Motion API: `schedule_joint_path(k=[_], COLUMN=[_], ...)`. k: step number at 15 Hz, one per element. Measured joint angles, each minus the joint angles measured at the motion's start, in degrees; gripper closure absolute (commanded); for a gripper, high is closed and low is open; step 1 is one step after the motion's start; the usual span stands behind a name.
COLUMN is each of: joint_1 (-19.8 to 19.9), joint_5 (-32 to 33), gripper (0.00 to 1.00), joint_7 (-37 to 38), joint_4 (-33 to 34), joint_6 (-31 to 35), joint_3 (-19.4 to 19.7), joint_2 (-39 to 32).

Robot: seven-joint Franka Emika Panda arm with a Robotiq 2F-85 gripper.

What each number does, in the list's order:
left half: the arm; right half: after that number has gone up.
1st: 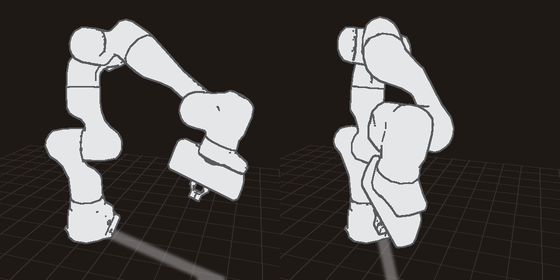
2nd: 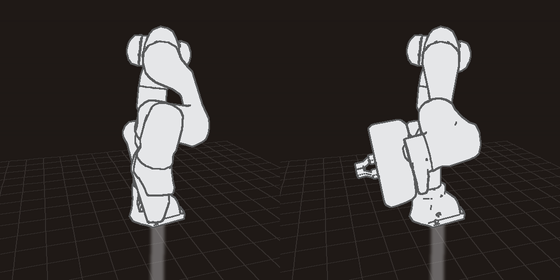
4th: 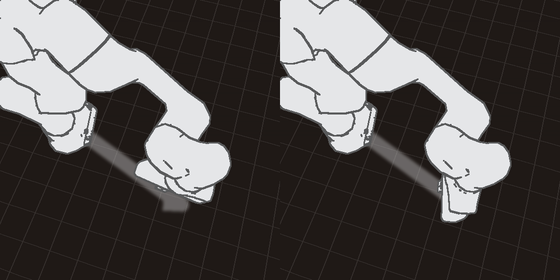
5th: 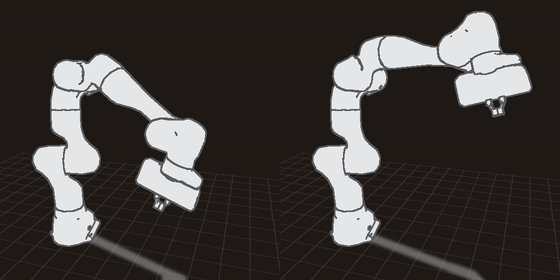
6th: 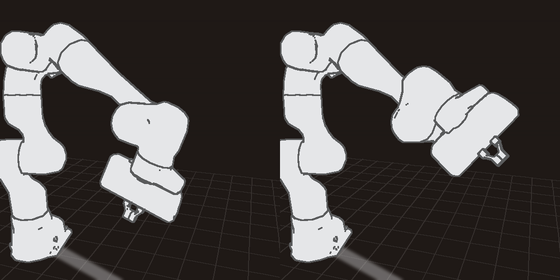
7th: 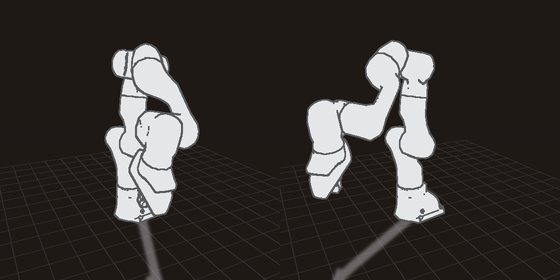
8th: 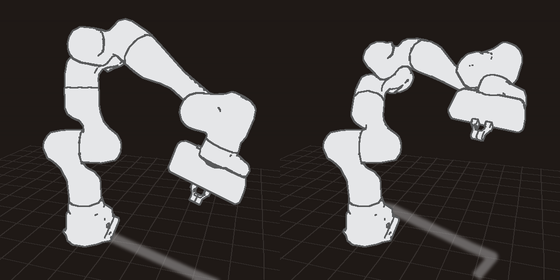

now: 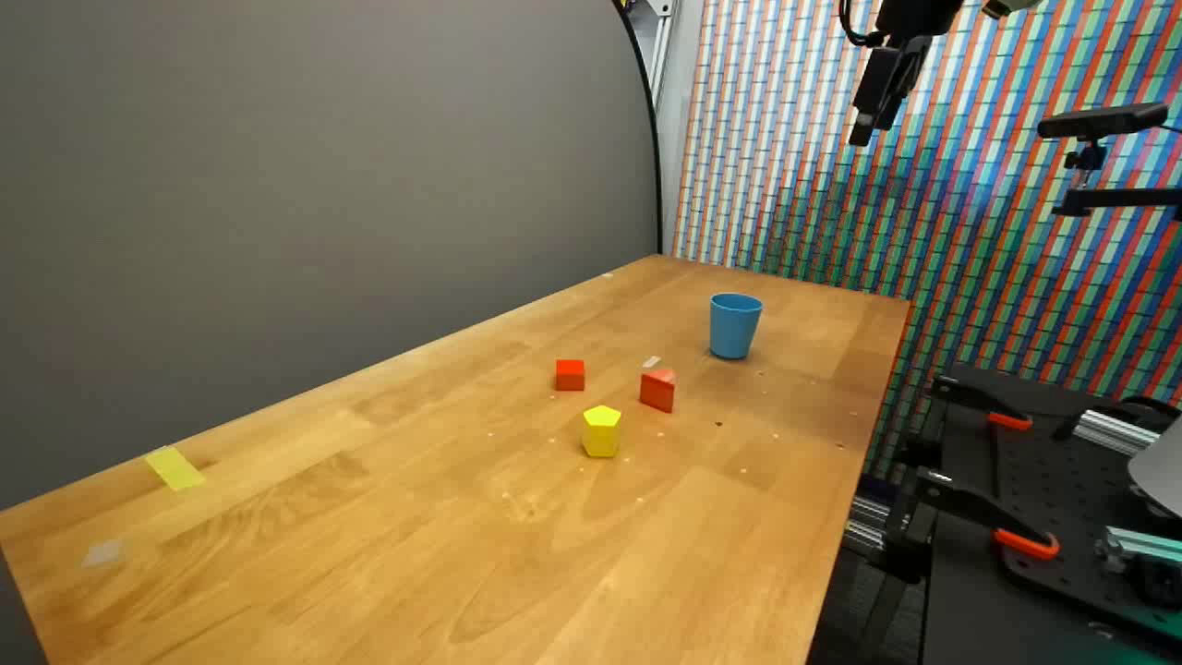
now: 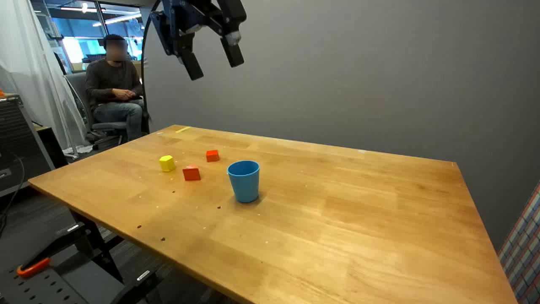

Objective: Put the yellow block in the cup

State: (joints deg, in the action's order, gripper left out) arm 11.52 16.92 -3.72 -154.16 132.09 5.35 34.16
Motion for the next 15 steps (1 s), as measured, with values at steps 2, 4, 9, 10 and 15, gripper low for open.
schedule_joint_path(k=[2, 4, 9, 10, 15], joint_1=[0.0, 0.0, 0.0, 0.0, -3.5], joint_5=[0.0, 0.0, 0.0, 0.0, -0.4], gripper=[0.00, 0.00, 0.00, 0.00, 0.00], joint_7=[0.0, 0.0, 0.0, 0.0, 0.2], joint_4=[0.3, 0.3, 0.3, 0.3, 3.9], joint_6=[0.0, 0.0, 0.0, 0.0, -1.7], joint_3=[0.0, 0.0, 0.0, 0.0, -4.2], joint_2=[0.1, 0.1, 0.1, 0.1, -6.0])
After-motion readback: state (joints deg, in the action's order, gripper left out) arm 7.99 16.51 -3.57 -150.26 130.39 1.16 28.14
